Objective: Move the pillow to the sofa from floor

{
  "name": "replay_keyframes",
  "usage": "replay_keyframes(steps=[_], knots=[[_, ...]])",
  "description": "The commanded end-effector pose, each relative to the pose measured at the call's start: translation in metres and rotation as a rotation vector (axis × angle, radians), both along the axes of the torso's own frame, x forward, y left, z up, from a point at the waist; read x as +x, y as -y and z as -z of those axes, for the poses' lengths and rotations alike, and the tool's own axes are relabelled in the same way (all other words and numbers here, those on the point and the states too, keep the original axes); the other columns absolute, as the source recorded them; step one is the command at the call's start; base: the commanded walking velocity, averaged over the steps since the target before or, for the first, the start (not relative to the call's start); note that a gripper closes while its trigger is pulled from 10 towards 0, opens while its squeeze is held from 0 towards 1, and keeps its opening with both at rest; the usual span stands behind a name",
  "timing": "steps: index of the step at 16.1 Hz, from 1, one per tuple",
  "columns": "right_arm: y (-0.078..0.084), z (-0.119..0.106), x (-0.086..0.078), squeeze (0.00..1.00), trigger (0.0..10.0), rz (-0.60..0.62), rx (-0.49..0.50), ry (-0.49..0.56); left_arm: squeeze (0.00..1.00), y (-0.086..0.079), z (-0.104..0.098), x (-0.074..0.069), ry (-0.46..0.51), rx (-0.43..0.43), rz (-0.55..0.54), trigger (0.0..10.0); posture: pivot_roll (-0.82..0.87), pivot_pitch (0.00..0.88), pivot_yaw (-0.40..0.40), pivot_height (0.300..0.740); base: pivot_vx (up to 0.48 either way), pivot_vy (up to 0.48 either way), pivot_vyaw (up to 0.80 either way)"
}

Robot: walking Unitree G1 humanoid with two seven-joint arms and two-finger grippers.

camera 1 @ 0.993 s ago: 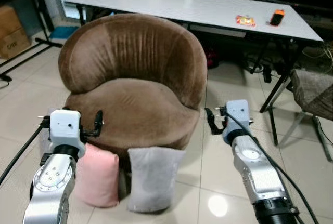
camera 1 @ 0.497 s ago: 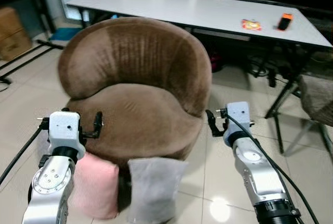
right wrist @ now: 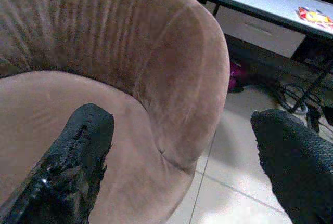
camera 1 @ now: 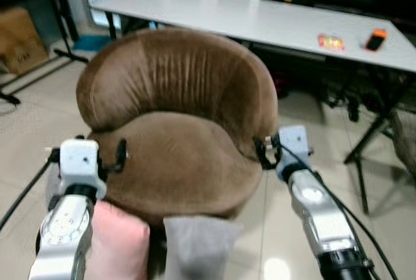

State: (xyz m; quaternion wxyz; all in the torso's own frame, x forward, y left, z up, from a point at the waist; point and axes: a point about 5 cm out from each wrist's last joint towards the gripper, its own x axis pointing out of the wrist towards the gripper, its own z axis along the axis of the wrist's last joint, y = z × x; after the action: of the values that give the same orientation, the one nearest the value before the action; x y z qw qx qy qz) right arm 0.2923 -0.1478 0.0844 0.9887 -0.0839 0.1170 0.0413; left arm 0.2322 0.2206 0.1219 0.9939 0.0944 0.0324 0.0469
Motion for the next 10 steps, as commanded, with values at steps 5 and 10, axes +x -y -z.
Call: replay_keyframes(steps=[5, 10], knots=[[0.0013, 0.0005, 0.0035, 1.0, 10.0, 0.0, -0.009, -0.003, 0.0, 0.0027, -0.0024, -0.0002, 0.007, 0.034, 0.005, 10.0, -0.03, 0.0, -0.046, 0.74, 0.0, -0.16, 0.8], [0.0045, 0.0011, 0.0051, 1.0, 10.0, 0.024, 0.062, -0.015, 0.0, -0.0008, -0.0024, 0.0028, 0.009, 0.034, -0.021, 10.0, -0.04, 0.0, -0.035, 0.74, 0.0, -0.259, 0.0]])
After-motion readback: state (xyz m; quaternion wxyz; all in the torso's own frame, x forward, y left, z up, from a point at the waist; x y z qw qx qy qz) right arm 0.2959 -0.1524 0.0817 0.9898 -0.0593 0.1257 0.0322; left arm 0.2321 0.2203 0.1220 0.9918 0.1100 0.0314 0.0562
